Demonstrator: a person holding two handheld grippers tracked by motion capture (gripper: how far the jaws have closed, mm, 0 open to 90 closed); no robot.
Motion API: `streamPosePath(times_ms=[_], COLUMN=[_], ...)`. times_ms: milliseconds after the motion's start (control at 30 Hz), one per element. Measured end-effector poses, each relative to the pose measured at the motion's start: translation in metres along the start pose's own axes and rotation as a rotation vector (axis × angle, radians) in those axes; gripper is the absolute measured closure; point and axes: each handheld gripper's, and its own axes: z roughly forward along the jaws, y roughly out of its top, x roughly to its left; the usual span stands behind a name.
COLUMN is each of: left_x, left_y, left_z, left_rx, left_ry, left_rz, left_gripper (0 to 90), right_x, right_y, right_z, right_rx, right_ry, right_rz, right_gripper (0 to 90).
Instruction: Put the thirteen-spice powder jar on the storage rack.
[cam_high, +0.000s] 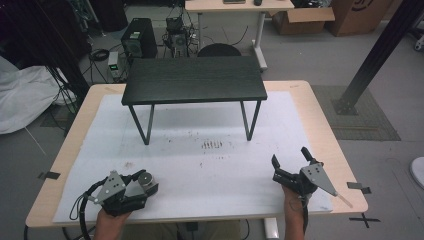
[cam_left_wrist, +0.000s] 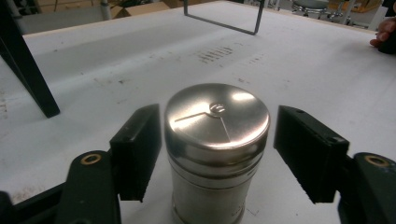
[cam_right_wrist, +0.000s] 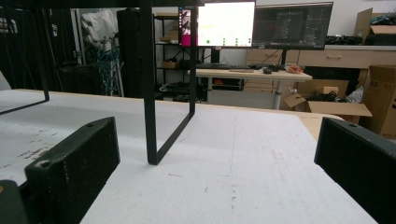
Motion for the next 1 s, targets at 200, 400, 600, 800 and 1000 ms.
streamPosePath(times_ms=[200,400,600,800,1000], left_x=[0.001,0.002,0.002,0.002,0.004], left_y=[0.0,0.0,0.0,0.003,0.015], left_z=[0.0,-0.001,-0.001,-0.003,-0.009], left_rx=[0.0,-0.008,-0.009,-0.021,-0.048], left_ry=[-0.005,-0.005,-0.002,-0.007,-0.009], left_rz=[-0.009,-0.02,-0.015,-0.01,-0.011], left_gripper=[43.7,48.5,48.9,49.0,49.0], right_x=[0.0,0.0,0.0,0.0,0.0], right_y=[0.0,0.0,0.0,0.0,0.0], right_z=[0.0,0.0,0.0,0.0,0.0], right_rx=[0.001,0.001,0.001,0.001,0.001], right_ry=[0.0,0.0,0.0,0.001,0.001], right_rz=[0.0,0.0,0.0,0.002,0.003], right_gripper=[0.0,0.0,0.0,0.0,0.0])
